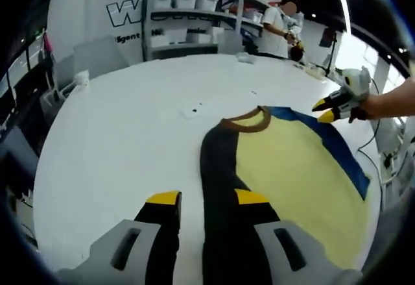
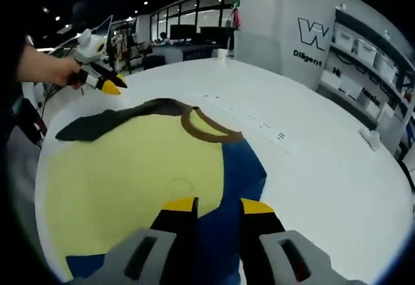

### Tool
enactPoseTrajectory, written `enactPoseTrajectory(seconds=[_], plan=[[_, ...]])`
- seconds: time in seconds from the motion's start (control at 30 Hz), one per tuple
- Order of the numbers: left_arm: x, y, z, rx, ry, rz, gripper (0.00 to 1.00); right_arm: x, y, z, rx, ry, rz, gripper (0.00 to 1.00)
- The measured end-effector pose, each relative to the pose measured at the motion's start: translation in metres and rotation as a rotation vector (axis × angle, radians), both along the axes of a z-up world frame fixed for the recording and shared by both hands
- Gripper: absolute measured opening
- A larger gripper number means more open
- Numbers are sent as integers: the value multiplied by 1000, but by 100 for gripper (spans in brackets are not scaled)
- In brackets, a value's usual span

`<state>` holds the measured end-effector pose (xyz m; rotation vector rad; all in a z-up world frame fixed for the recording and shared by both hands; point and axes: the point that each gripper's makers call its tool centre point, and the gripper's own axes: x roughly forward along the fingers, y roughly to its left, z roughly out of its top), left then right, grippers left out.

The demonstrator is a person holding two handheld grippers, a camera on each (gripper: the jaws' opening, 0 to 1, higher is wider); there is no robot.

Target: Fold the garment on the visible template until the final outline fits inside the template.

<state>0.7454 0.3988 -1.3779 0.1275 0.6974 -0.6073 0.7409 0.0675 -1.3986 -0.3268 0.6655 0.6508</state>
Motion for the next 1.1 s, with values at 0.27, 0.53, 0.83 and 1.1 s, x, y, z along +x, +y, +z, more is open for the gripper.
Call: enactPoseTrajectory(seconds=[0.27,0.53,0.83,1.1], plan=[[-47,24,-3,-20,0,63,32,-33,11,9,16,-28,19,26],[-87,48,-5,-21,-5,118,33,-70,22,20,33,-43,30,28],[-127,77,-15,-28,18,191,31,-105,32,32,50,-58,34,28],[-159,88,-30,-40,63,221,29,-131,37,40,46,-64,36,28]])
